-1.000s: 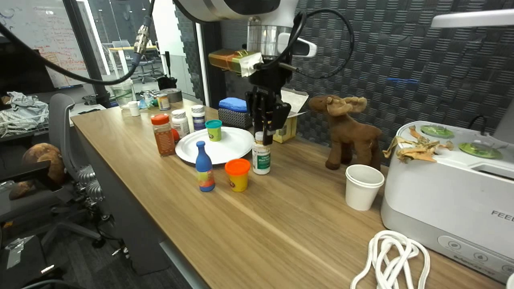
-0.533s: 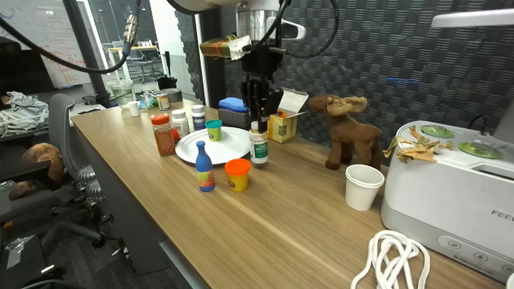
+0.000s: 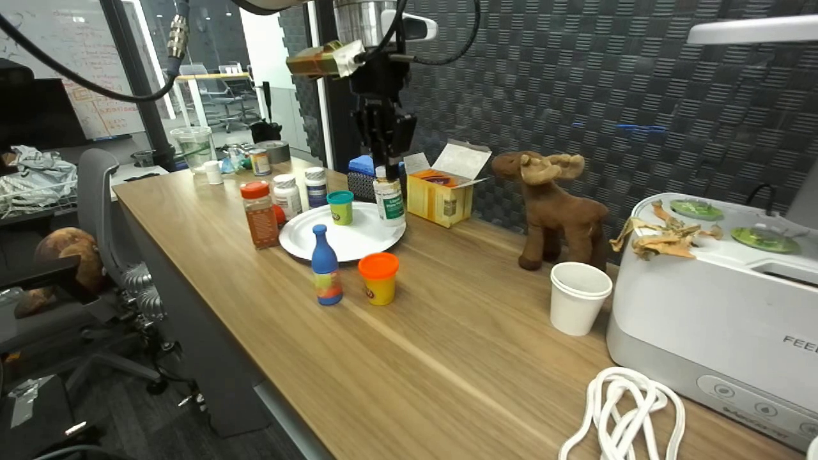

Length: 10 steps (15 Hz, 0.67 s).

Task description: Pick up all the objects surrounding the white plate and arrange them on the plate

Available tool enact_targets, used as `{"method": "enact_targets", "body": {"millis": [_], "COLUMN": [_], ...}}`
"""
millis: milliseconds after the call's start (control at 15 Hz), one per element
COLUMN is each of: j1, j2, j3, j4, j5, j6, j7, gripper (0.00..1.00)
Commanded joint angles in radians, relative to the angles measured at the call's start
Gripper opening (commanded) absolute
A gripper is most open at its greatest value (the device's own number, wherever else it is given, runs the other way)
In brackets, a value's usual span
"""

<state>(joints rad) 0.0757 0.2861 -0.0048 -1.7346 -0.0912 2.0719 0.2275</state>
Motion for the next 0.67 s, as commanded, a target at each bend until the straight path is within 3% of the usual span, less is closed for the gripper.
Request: {"method": "enact_targets", "body": {"millis": [0, 600], "j1": [0.009, 0.011], "j2": [0.016, 0.094], "j3": [0.019, 0.062], "j4": [0.024, 0.072], "j5": [0.010, 0.080], "j6": [0.037, 0.023], "j7": [-0.009, -0.060], "gripper": [0.13, 0.13]}}
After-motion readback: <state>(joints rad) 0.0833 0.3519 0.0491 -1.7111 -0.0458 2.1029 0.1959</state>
